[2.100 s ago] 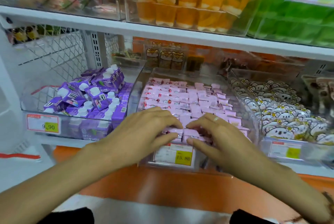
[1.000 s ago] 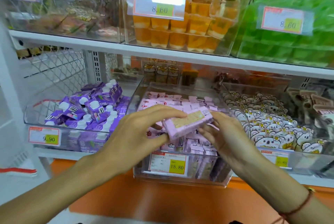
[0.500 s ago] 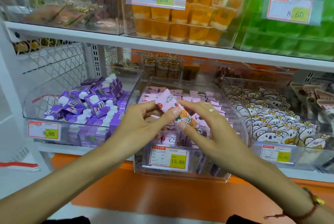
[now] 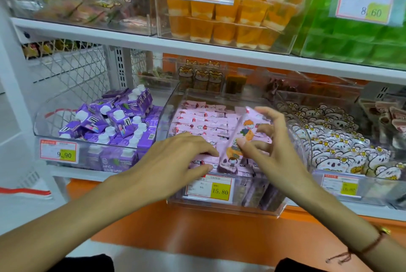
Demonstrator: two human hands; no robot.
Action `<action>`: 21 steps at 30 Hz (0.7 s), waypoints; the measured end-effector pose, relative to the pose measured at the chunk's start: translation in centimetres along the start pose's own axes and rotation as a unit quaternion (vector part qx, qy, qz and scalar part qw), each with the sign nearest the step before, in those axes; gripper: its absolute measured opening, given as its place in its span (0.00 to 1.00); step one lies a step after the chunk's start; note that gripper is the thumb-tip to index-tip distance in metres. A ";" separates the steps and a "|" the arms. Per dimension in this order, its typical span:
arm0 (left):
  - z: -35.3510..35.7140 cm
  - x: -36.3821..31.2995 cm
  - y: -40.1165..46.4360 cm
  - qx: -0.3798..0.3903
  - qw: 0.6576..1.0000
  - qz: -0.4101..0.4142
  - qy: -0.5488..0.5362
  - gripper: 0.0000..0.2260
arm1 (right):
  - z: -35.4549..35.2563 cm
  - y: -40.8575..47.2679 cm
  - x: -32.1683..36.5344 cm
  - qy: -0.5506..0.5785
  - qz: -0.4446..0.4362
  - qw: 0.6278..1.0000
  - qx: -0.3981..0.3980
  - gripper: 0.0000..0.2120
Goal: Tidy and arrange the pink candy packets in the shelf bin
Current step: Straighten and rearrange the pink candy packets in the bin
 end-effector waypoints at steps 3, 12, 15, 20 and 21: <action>-0.1 0.1 0.1 0.010 1.000 -0.006 -0.004 0.11 | -0.3 0.0 0.0 -0.055 -0.027 0.998 0.032 0.21; -0.1 0.6 0.3 0.020 1.000 -0.018 -0.012 0.10 | 0.9 -1.3 -0.5 -0.355 -0.141 0.916 0.122 0.09; -0.1 0.6 0.3 0.021 1.000 -0.018 -0.014 0.11 | 0.7 -1.2 -0.7 -0.341 -0.129 0.920 0.143 0.09; 0.2 0.0 0.0 0.002 1.000 0.002 -0.022 0.12 | -0.3 -0.2 -0.6 -0.290 -0.079 0.946 0.121 0.07; 0.3 -0.2 0.0 0.006 1.000 0.009 -0.021 0.13 | -0.6 0.3 -0.5 -0.297 -0.075 0.948 0.088 0.07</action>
Point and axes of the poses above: each hand's wrist, its own y-axis towards the middle knuckle, its own z-axis out of the palm, x = y × z, the point moved 2 cm from there along y, towards the middle knuckle, and after that the axes turned 6 degrees about -z, right-handed, at the moved point
